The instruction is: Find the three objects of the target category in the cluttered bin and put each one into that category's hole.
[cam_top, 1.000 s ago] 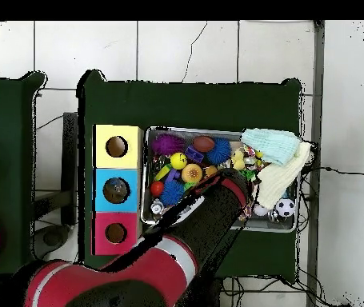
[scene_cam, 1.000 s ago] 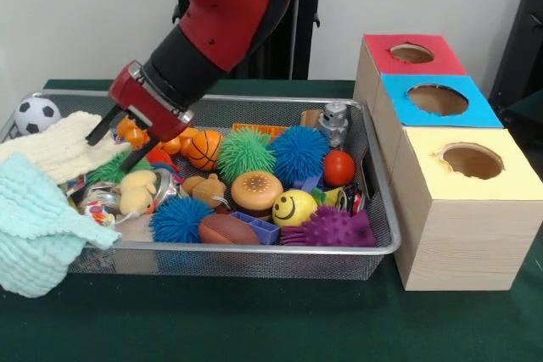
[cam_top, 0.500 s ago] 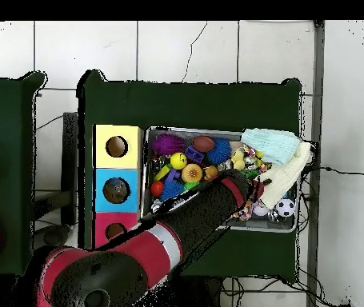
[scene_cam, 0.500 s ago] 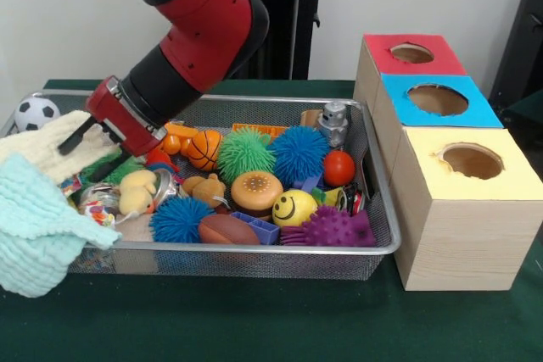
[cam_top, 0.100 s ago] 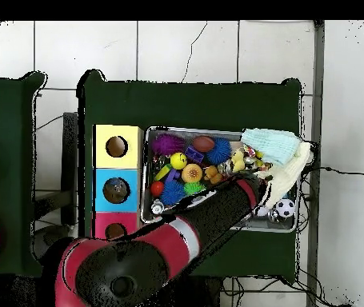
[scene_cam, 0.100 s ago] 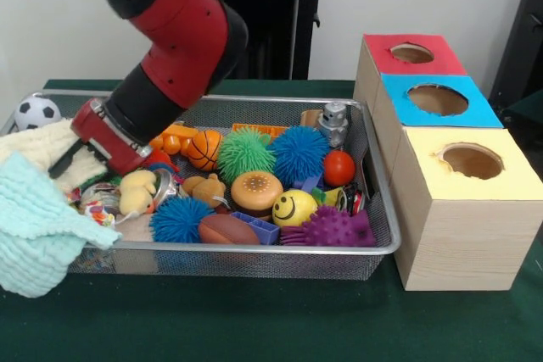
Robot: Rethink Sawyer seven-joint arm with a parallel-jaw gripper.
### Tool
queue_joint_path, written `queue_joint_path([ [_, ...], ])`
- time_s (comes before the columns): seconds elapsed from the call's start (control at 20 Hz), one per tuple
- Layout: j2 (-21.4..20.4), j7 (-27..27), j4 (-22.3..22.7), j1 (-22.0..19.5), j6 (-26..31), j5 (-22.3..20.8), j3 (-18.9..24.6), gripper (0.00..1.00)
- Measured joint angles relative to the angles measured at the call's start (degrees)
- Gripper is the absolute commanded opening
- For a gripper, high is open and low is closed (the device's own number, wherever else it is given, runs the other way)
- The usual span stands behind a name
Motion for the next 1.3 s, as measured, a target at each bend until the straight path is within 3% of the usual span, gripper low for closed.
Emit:
queue_joint_path([
  [0.15, -2.91, -0.02, -0.28, -3.52, 1.87, 0.0, 3.93, 0.0],
  [0.35, -9.43, -0.17, -0.9, -9.38, 10.85, -0.05, 12.48, 0.0],
  [0.65, -14.91, -0.5, -1.08, -15.25, 19.89, -0.11, 20.96, 0.0],
  [0.75, -18.57, -0.7, 0.75, -18.96, 23.23, -0.16, 26.36, 0.0],
  [0.9, -21.91, -0.83, 3.44, -21.91, 25.2, -0.18, 30.83, 0.0],
  [1.3, -29.22, -0.83, 10.01, -25.59, 29.61, 0.88, 39.06, 0.0],
])
